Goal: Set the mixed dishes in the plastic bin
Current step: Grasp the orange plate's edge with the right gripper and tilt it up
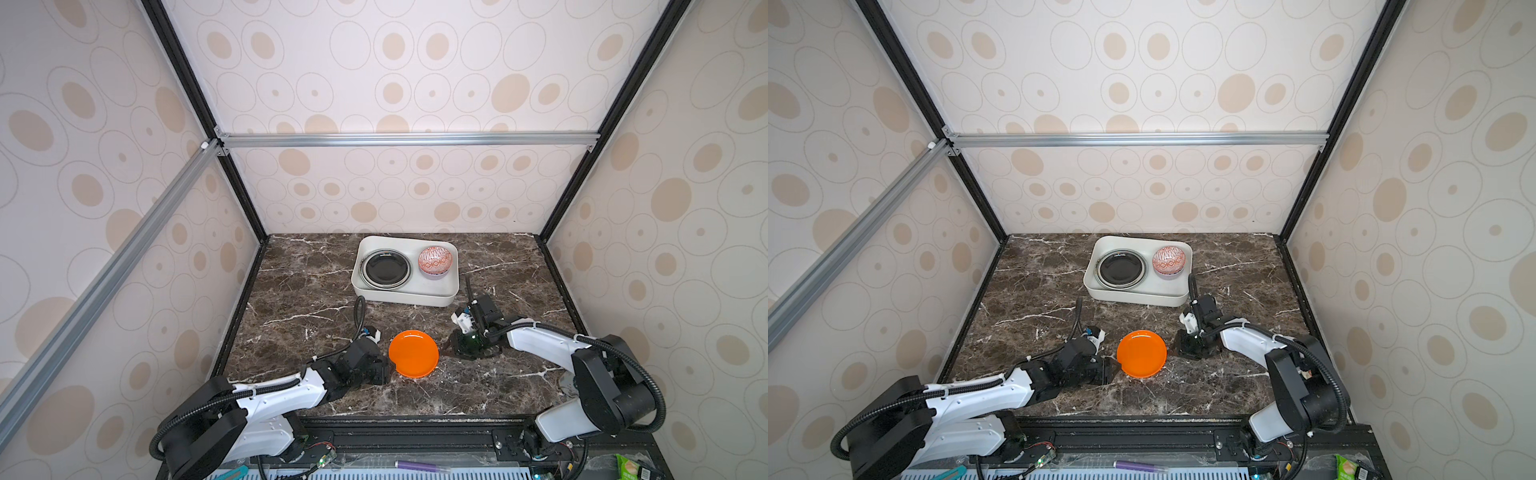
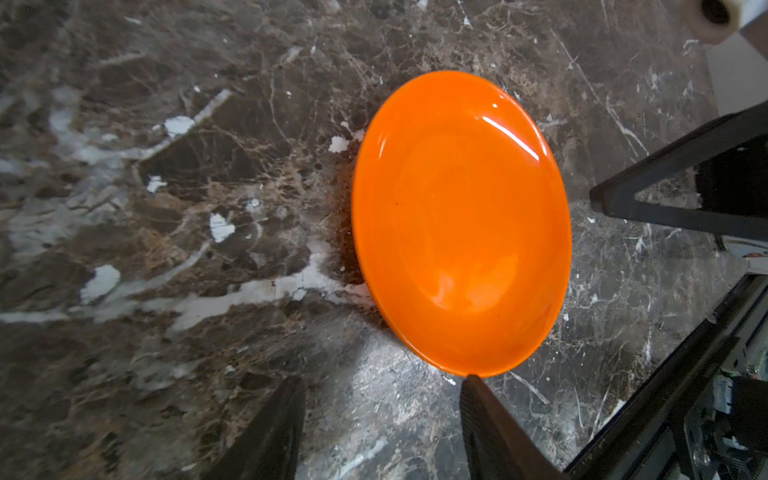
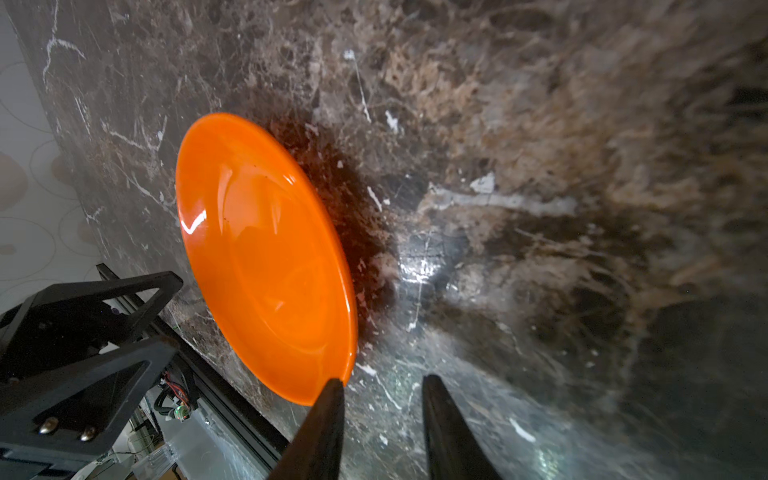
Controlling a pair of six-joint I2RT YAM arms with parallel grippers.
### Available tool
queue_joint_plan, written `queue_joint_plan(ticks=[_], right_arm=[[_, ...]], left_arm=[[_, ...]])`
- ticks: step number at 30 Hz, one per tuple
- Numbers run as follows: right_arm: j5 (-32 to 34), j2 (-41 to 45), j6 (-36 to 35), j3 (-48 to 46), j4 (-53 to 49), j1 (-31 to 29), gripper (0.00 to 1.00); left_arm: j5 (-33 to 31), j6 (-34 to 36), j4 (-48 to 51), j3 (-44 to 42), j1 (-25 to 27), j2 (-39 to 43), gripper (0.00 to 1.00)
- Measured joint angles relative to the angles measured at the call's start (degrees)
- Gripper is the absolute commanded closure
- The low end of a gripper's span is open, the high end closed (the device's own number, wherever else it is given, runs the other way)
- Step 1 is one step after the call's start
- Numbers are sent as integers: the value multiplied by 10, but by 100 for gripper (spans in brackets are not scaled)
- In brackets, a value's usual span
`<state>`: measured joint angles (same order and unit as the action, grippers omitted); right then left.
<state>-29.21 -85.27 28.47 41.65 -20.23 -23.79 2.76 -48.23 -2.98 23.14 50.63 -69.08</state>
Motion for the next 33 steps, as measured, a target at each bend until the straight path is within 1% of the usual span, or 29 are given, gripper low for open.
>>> queue_joint_plan(ticks=[10, 19, 21, 24, 27, 29, 30, 32, 33], right_arm=[[-15, -32, 6, 2, 40, 0, 65], [-42, -83, 13, 21, 70, -9, 66], [-45, -94, 16, 30, 77, -16, 70], [-47, -110, 21, 41, 80, -25, 80], [-43, -119, 20, 51, 74, -28, 88], [-37, -121, 18, 61, 62, -28, 91], [-36, -121, 16, 68, 52, -28, 92], [-33, -121, 12, 89, 37, -28, 92], [-28, -121, 10, 101, 27, -28, 92]], left_arm=[[-23, -2, -1, 12, 0, -33, 42], [-21, 7, -12, 51, 0, -100, 46], [-20, 12, -13, 62, 0, -113, 47], [-17, 20, -13, 80, 0, -133, 48], [-17, 28, -12, 93, 0, -141, 47], [-20, 32, -6, 99, 0, -138, 41], [-24, 37, -3, 101, -2, -134, 36], [-31, 45, 13, 101, -11, -111, 25], [-34, 48, 23, 101, -16, -93, 15]])
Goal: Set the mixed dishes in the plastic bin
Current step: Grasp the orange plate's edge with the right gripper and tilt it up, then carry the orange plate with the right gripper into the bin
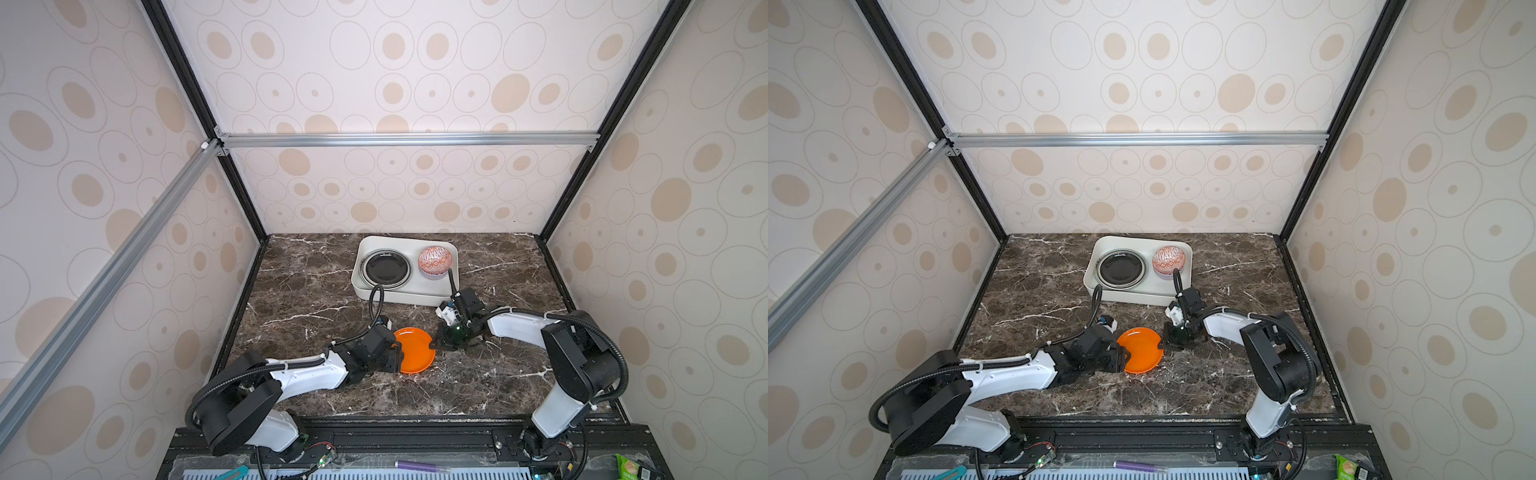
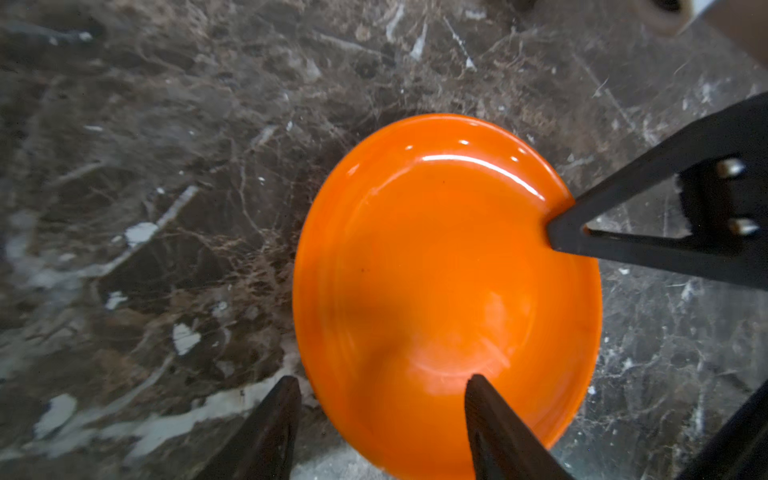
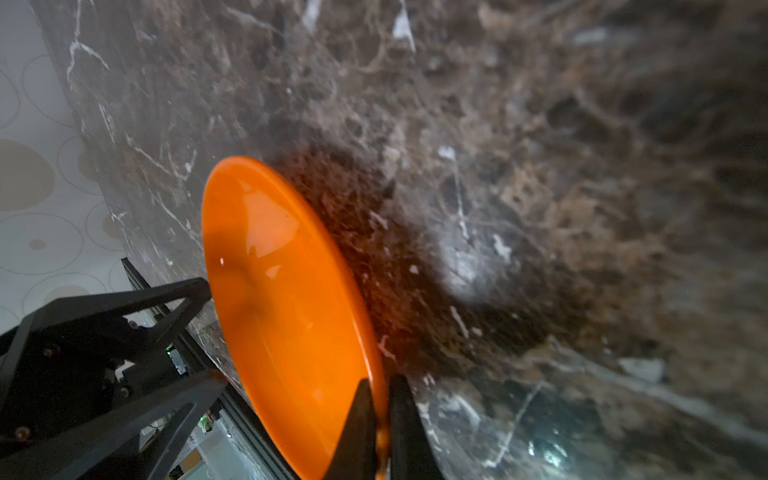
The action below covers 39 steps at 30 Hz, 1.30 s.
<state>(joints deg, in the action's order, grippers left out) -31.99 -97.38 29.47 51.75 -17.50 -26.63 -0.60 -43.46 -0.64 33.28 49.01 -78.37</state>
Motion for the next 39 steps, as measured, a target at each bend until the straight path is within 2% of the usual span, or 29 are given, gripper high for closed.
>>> queue_joint_plan(ticks=[1, 2, 9, 15, 24, 29, 31, 34, 39], right_arm=[[4, 0, -2, 13, -10, 0, 92], [7, 0, -4, 26, -20, 0, 92], [18, -6, -13, 149, -92, 0, 92], [23, -75, -26, 306, -148, 1, 92], [22, -275, -30, 617, -237, 21, 91], [22, -409, -27, 822, -287, 38, 91], [21, -448, -20, 876, -297, 43, 90], [17, -488, -4, 917, -298, 46, 89], [6, -517, 16, 928, -297, 46, 87]], left_arm=[[-3, 5, 10, 0, -7, 22, 3], [-6, 9, 20, 1, -16, 45, 1], [-39, 31, 113, 29, -114, 213, 1], [-45, 60, 172, 38, -184, 271, 1], [-5, 106, 195, 61, -274, 217, 1], [33, 125, 180, 70, -323, 164, 1], [48, 131, 174, 76, -337, 137, 1], [70, 137, 163, 87, -350, 99, 1], [107, 140, 142, 94, -367, 64, 1]])
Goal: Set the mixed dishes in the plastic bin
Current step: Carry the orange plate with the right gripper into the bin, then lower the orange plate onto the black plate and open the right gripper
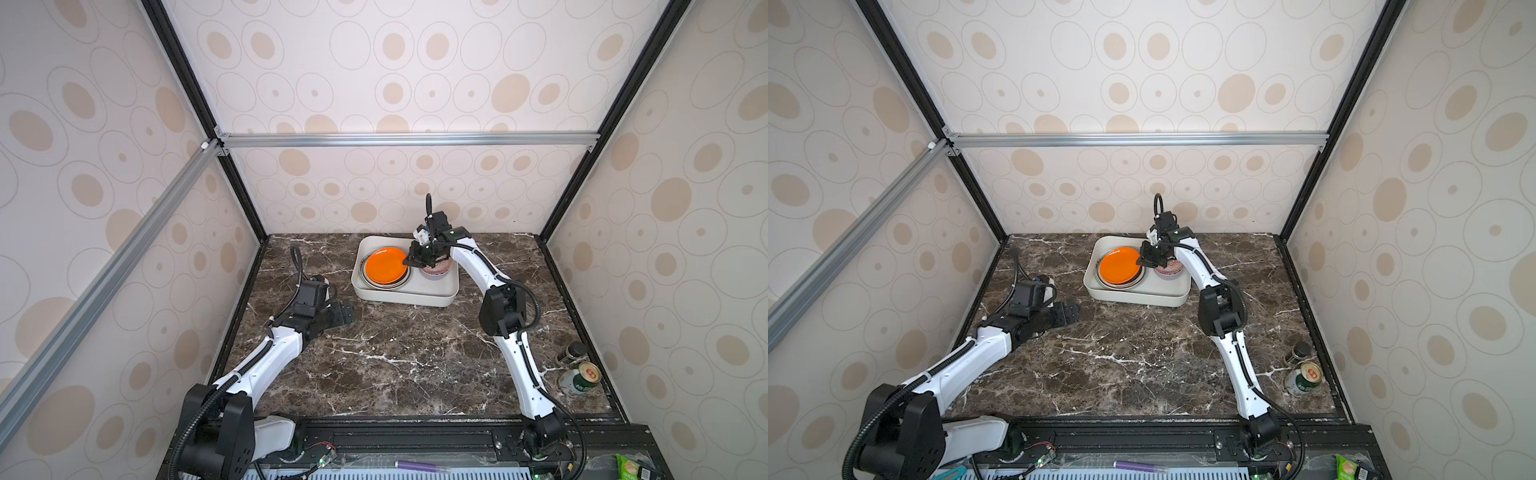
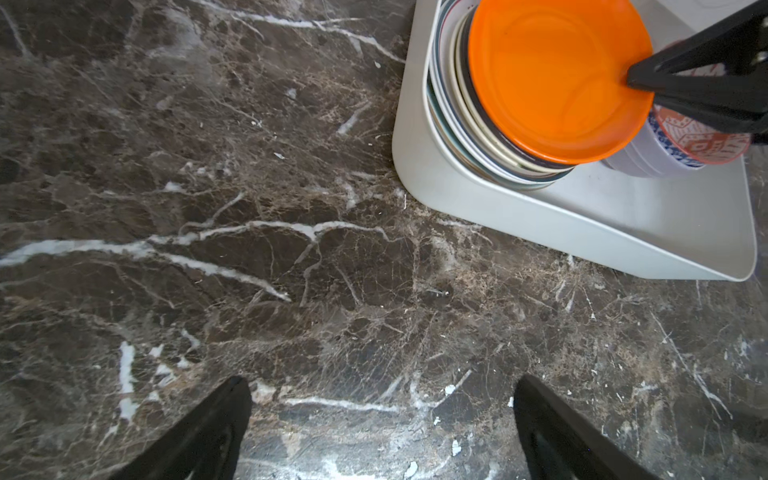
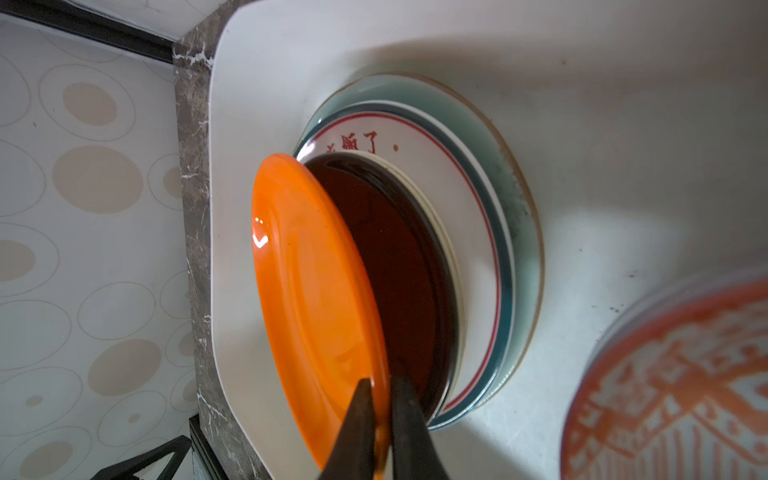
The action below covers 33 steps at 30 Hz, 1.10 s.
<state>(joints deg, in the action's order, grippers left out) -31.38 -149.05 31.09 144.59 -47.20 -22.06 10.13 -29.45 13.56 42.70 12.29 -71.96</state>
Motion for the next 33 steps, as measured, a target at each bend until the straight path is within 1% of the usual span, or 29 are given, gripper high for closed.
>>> queue_joint_plan(ticks=[3, 4, 6, 9, 13, 16, 21, 24, 29, 33], right_arm=[[-2, -8, 7, 0, 0, 0, 81], [-2, -9, 9, 0, -1, 0, 77], [-1, -9, 12, 0, -3, 0, 66], [-2, -9, 10, 4, -3, 0, 56], [-1, -9, 3, 6, -8, 0, 54], [1, -5, -3, 6, -18, 0, 49], [12, 31, -21, -14, -36, 0, 48], [18, 77, -33, -45, -44, 0, 50], [30, 175, -50, -136, -42, 1, 62], [35, 250, -57, -240, -27, 1, 63]], left_arm=[[18, 0, -9, 0, -8, -3, 1], [23, 0, -11, 0, -10, -3, 1], [29, 0, -15, 0, -12, -3, 1], [38, 0, -21, 0, -13, -2, 1], [44, 0, -24, 0, -14, -2, 1], [48, 0, -26, 0, -14, 1, 1], [52, -1, -36, -4, -15, 12, 1], [52, -3, -40, -10, -15, 26, 1], [52, -4, -42, -21, -16, 52, 1], [55, -7, -52, -38, -16, 73, 1]])
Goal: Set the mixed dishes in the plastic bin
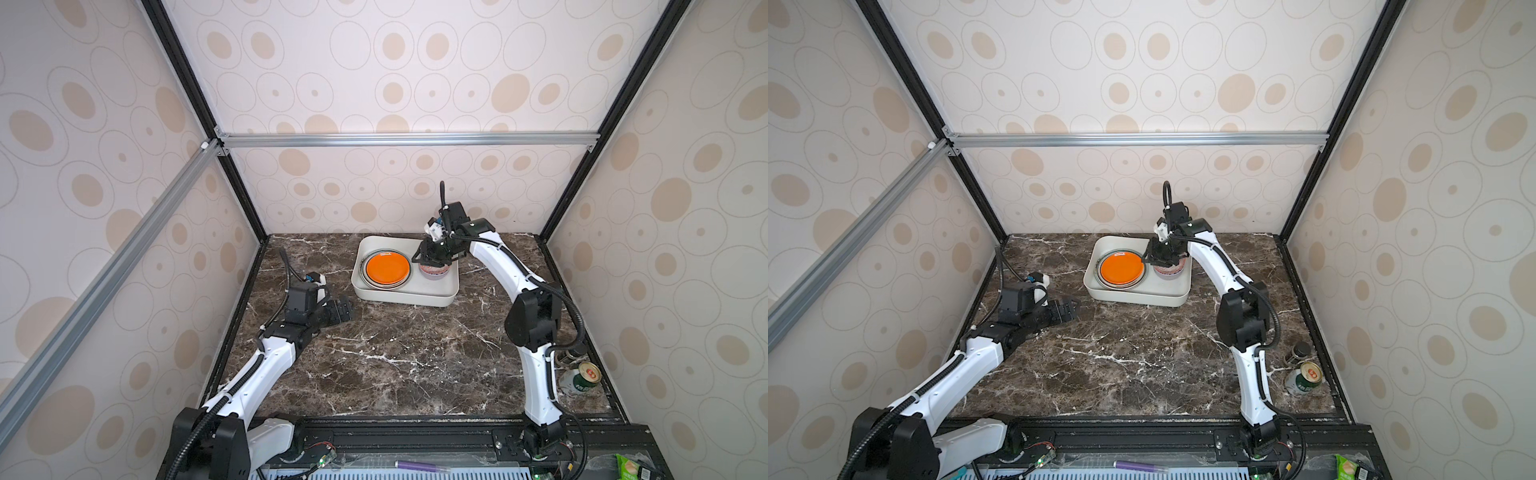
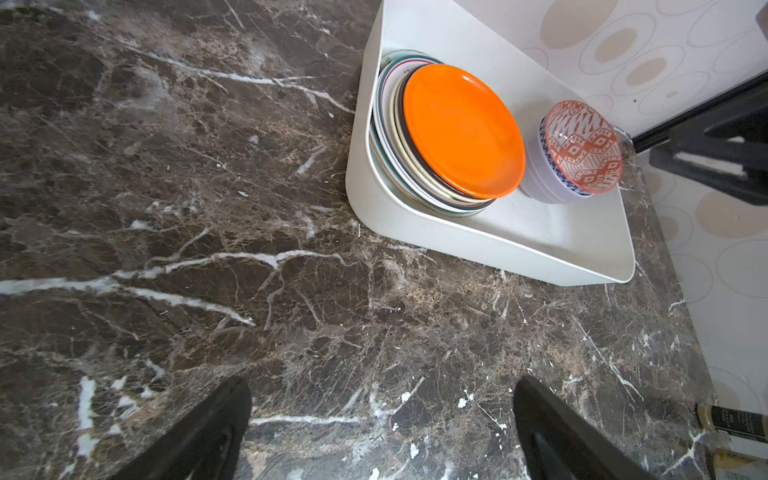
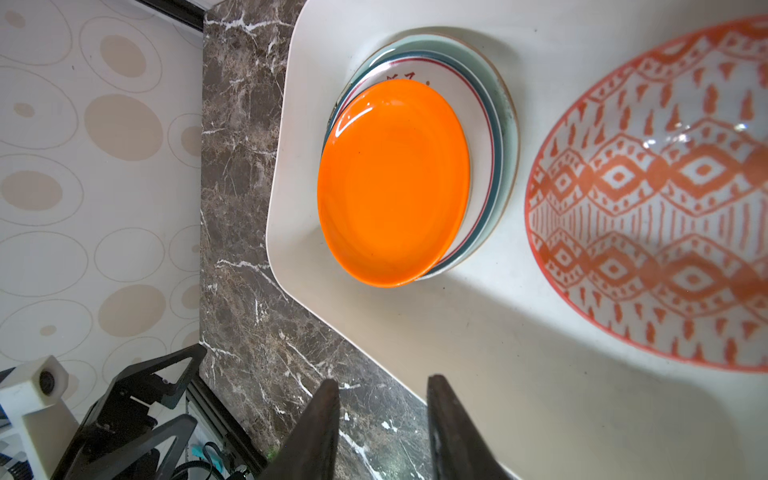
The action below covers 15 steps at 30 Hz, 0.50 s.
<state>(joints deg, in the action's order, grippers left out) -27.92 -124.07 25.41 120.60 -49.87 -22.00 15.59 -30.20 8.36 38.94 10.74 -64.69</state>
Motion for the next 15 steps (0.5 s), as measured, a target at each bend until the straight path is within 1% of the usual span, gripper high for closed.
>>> queue_joint_plan(ticks=[3, 6, 12, 15], right_arm=[[7, 56, -2, -103, 24, 0, 63], [16, 98, -5, -184, 38, 0, 70], [21, 105, -9, -221, 66, 0, 75], [28, 97, -11, -221, 79, 0, 78]], left_arm=[[9, -3, -6, -18, 0, 8, 1], [13, -7, -6, -34, 0, 16, 1], [13, -17, -7, -59, 0, 46, 1], [12, -21, -7, -60, 0, 46, 1]])
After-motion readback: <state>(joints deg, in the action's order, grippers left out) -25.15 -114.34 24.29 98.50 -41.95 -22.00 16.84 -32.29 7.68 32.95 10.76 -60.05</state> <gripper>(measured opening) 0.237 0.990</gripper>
